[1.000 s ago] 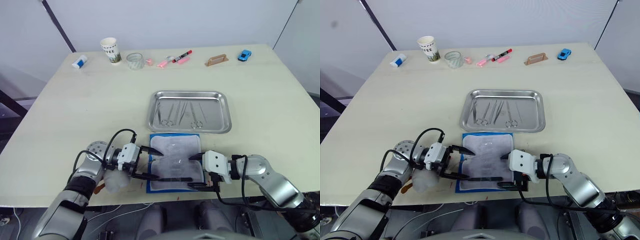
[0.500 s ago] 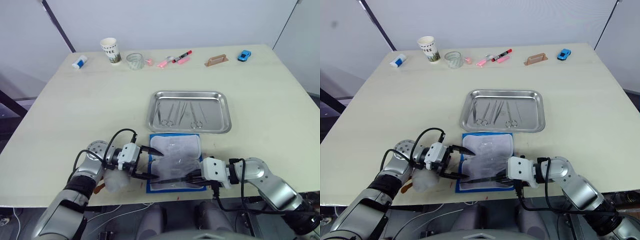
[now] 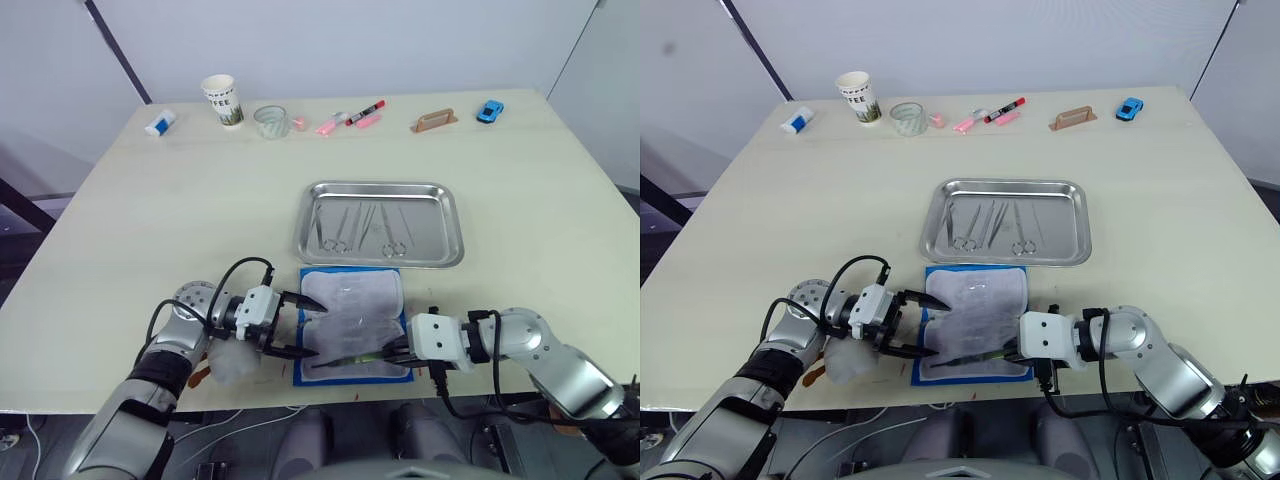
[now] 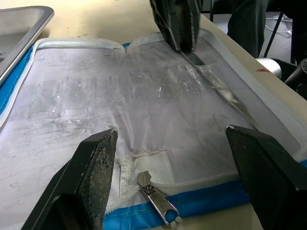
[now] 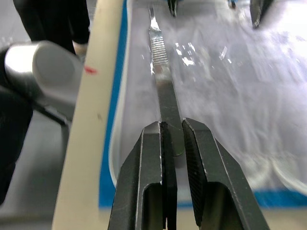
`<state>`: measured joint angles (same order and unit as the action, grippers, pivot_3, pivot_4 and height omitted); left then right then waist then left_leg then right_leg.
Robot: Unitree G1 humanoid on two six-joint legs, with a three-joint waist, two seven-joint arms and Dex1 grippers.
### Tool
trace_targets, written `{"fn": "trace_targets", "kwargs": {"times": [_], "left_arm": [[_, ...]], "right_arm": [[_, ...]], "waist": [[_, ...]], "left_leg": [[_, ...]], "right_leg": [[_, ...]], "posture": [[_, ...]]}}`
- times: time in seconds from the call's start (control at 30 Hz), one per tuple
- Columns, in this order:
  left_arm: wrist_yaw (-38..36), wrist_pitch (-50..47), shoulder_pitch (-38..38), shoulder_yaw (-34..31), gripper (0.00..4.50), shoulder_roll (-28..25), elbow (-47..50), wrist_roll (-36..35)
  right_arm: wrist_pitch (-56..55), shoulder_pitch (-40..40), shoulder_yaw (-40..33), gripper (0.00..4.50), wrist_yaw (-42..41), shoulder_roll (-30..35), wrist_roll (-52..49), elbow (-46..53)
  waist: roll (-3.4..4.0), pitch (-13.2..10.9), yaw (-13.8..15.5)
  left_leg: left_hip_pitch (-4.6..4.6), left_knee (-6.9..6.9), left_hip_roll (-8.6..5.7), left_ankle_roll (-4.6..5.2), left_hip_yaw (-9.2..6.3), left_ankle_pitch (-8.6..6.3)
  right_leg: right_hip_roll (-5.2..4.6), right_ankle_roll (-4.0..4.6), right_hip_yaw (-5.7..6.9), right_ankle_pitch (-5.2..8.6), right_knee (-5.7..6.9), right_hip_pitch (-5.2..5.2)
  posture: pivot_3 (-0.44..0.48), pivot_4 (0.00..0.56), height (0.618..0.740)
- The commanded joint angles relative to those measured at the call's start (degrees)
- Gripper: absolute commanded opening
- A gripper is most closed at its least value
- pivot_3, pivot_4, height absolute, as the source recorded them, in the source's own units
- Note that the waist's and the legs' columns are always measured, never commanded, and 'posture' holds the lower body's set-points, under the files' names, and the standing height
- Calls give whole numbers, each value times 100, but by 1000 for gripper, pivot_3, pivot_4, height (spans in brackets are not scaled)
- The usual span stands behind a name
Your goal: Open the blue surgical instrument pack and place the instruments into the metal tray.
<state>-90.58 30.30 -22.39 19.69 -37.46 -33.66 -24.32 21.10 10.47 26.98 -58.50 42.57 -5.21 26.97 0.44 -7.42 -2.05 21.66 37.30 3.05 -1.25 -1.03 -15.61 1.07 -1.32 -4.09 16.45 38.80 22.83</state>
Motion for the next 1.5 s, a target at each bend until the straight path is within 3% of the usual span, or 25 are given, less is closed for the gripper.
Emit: {"fn": "trace_targets", "kwargs": {"times": [0.03,0.27,1.5], "left_arm": [[-192,-83,220,217,3829,-74,-259,503],[-192,-87,222,207,3829,-63,-263,516],[-192,23,174,264,3829,54,-468,535]], "right_arm": [[453,350,3,51,-122,115,88,612],[783,517,-72,51,-151,199,58,850],[172,-118,-1046,51,-190,833,-256,630]], "waist": [[-1,-1,-2],[-12,-12,1],[-15,-14,31]], "left_leg": [[0,0,0,0,0,0],[4,2,0,0,-5,0],[4,6,-1,0,-5,0]], "right_leg": [[0,0,0,0,1,0],[-1,0,4,0,0,1],[-2,0,5,0,2,-1]], "posture": [[0,150,740],[0,150,740],[0,150,740]]}}
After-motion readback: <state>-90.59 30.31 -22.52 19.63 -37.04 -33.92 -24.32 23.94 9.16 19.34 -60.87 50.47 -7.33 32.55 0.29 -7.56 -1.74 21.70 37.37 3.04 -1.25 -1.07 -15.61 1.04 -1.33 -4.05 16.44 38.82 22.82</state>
